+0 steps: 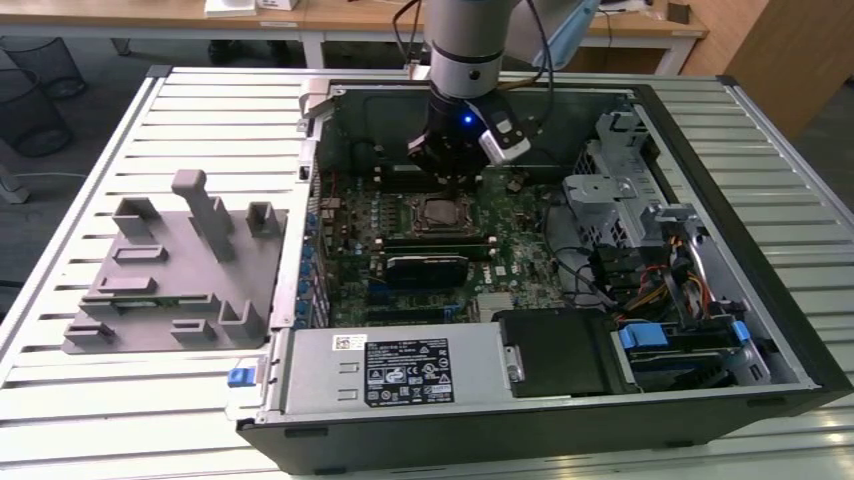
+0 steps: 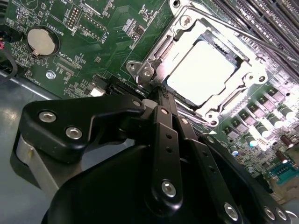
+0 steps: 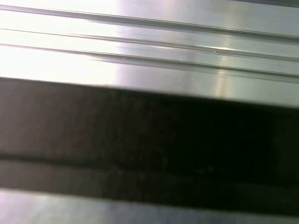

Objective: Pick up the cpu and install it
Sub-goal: 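Install the first cpu locking lever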

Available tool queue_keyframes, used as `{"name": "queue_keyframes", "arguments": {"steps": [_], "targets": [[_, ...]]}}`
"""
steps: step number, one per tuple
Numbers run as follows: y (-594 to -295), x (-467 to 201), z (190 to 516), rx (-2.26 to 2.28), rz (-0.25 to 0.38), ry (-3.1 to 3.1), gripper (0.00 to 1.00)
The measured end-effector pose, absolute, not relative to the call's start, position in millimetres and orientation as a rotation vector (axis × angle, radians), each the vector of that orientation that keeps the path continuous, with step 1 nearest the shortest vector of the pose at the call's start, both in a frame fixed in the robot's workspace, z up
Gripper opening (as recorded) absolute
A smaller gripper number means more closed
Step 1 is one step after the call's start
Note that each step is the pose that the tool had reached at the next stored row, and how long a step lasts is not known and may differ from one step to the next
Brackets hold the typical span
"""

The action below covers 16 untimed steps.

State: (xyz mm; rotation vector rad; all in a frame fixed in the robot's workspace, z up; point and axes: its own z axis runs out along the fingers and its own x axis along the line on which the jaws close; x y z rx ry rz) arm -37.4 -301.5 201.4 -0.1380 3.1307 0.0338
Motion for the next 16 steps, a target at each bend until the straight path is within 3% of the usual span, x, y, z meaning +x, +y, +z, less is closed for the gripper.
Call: {"name": "queue_keyframes", "arguments": {"steps": [16], "targets": [[-301.5,-36.6,197.5,-0.138,0.006,3.132,0.11]]}}
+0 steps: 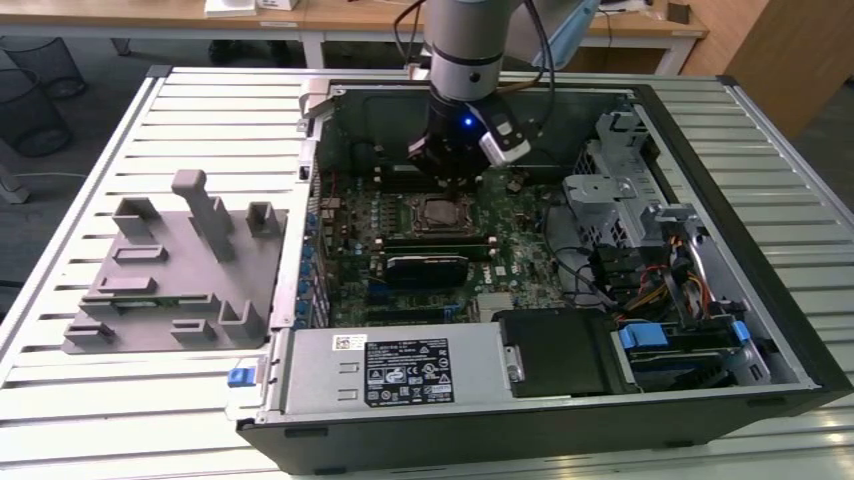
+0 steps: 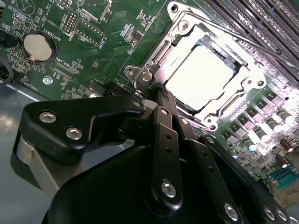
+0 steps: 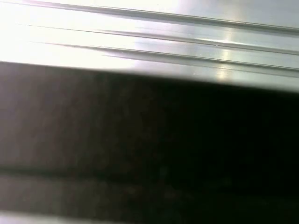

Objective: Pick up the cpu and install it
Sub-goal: 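Install the first cpu locking lever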

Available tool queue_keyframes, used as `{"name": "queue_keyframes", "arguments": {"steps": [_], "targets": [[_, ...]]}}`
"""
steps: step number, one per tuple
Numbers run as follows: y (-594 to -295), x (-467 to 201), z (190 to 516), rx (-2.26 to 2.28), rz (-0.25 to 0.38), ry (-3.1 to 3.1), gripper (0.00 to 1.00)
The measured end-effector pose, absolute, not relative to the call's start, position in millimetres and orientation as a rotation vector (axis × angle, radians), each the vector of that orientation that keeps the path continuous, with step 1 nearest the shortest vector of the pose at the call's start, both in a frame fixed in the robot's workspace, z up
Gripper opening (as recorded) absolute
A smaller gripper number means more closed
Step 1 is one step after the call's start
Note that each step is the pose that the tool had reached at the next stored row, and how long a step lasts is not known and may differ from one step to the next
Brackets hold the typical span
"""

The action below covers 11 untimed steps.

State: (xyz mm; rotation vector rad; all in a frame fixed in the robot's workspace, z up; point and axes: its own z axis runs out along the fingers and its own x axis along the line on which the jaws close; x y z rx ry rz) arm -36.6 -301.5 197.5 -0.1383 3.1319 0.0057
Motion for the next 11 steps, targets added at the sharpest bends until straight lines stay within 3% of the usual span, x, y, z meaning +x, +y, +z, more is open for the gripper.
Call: {"name": "queue_keyframes", "arguments": {"steps": [11], "targets": [[-302,-38,214,-0.138,0.065,3.130,0.11]]}}
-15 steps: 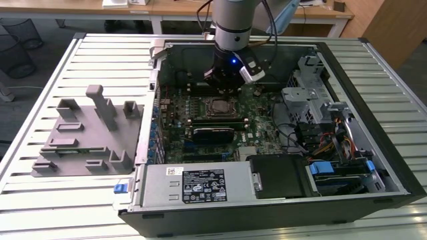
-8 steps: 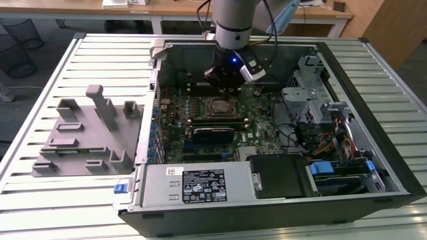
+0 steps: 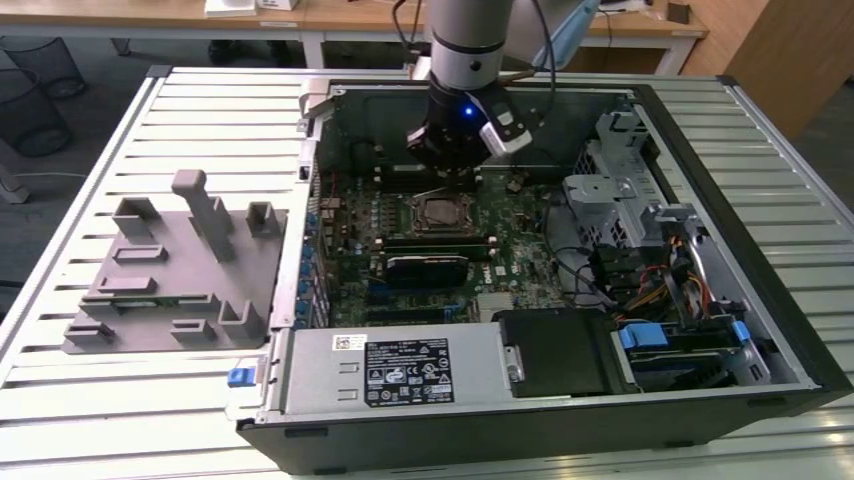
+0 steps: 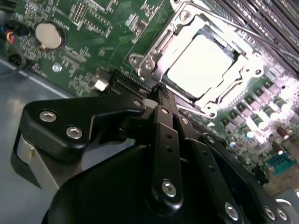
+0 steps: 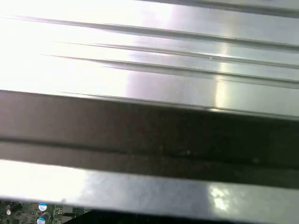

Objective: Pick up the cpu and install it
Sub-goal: 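Install the first cpu locking lever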

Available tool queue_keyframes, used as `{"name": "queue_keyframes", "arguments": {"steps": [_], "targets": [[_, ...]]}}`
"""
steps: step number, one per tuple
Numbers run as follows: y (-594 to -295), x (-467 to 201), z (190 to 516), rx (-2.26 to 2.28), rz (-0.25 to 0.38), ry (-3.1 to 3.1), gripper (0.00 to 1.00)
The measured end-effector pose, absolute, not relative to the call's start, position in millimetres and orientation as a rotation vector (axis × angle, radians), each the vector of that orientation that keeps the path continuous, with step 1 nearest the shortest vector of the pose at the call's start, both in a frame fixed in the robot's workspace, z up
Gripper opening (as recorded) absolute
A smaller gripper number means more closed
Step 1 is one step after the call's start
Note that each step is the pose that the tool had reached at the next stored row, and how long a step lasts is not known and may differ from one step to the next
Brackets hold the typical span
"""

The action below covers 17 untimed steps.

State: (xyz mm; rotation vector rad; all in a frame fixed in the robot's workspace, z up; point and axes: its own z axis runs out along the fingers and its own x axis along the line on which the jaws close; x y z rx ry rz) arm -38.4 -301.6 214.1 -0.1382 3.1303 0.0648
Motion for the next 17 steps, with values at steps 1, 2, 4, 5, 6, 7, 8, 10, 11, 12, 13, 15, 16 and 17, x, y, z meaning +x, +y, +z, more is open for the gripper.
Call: {"name": "queue_keyframes", "arguments": {"steps": [1,2,4,5,6,7,8,10,11,12,13,15,16,17], "targets": [[-301.6,-39.0,215.9,-0.138,0.073,3.130,0.11],[-301.6,-39.7,217.6,-0.138,0.081,3.129,0.11],[-301.6,-41.7,219.5,-0.138,0.095,3.129,0.11],[-301.7,-42.9,219.7,-0.138,0.101,3.128,0.11],[-301.8,-44.0,219.9,-0.138,0.108,3.128,0.11],[-301.9,-45.0,220.1,-0.138,0.114,3.128,0.11],[-302.0,-45.9,220.2,-0.138,0.120,3.127,0.11],[-302.1,-47.1,220.3,-0.138,0.131,3.126,0.11],[-302.1,-47.2,220.3,-0.138,0.136,3.126,0.11],[-302.1,-47.2,220.3,-0.138,0.140,3.126,0.11],[-302.1,-47.2,220.3,-0.139,0.140,3.126,0.11],[-302.1,-47.2,220.2,-0.150,0.140,3.126,0.11],[-302.2,-47.1,220.1,-0.157,0.140,3.125,0.11],[-302.2,-46.9,220.0,-0.161,0.140,3.125,0.11]]}}
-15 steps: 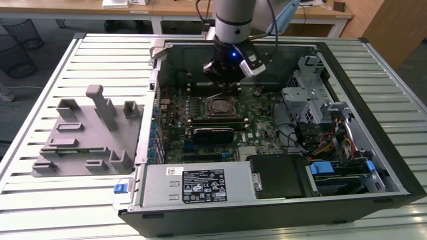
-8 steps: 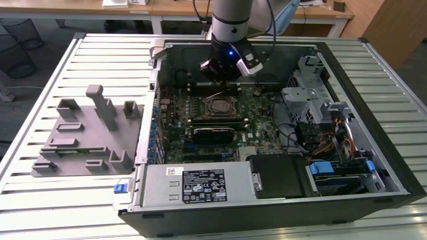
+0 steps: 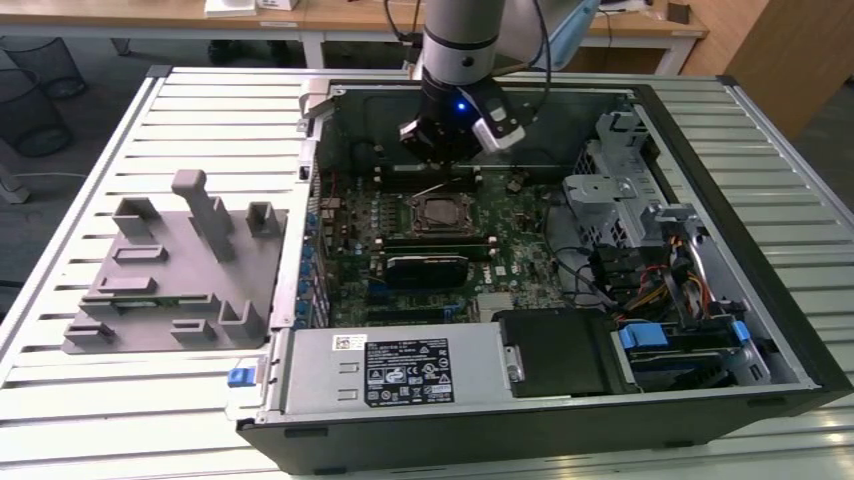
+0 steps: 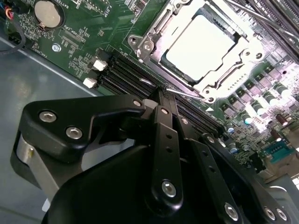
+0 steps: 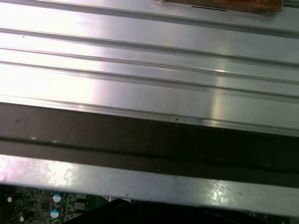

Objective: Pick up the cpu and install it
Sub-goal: 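Install the first cpu locking lever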

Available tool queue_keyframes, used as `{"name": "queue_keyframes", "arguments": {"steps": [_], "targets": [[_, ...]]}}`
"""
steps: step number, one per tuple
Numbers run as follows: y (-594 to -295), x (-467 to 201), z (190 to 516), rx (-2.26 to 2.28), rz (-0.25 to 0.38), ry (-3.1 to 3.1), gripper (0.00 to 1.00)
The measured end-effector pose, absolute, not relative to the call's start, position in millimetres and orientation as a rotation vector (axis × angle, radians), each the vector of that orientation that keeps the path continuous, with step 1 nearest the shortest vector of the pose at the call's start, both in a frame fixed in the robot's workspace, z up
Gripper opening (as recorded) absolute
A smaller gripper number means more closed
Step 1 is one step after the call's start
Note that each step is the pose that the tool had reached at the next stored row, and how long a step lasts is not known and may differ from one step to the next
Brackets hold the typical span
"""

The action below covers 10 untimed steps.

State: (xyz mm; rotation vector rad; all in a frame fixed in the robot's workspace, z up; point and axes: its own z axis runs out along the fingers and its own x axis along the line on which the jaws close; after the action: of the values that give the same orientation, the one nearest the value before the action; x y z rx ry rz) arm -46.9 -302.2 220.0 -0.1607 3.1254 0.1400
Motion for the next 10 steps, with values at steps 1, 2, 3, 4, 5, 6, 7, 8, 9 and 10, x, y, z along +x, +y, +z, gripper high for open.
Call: {"name": "queue_keyframes", "arguments": {"steps": [1,2,3,4,5,6,7,8,9,10], "targets": [[-302.2,-46.6,219.9,-0.162,0.140,3.125,0.11],[-302.1,-45.9,219.8,-0.162,0.140,3.125,0.11],[-302.1,-44.9,219.5,-0.162,0.140,3.125,0.11],[-302.1,-44.0,219.3,-0.162,0.140,3.125,0.11],[-302.2,-43.2,219.0,-0.162,0.140,3.125,0.11],[-302.1,-42.7,218.6,-0.162,0.141,3.125,0.11],[-302.2,-42.4,218.3,-0.162,0.140,3.125,0.11],[-302.2,-42.1,217.8,-0.162,0.140,3.125,0.11],[-302.1,-41.8,217.0,-0.162,0.140,3.125,0.11],[-302.2,-41.5,216.1,-0.162,0.140,3.125,0.11]]}}
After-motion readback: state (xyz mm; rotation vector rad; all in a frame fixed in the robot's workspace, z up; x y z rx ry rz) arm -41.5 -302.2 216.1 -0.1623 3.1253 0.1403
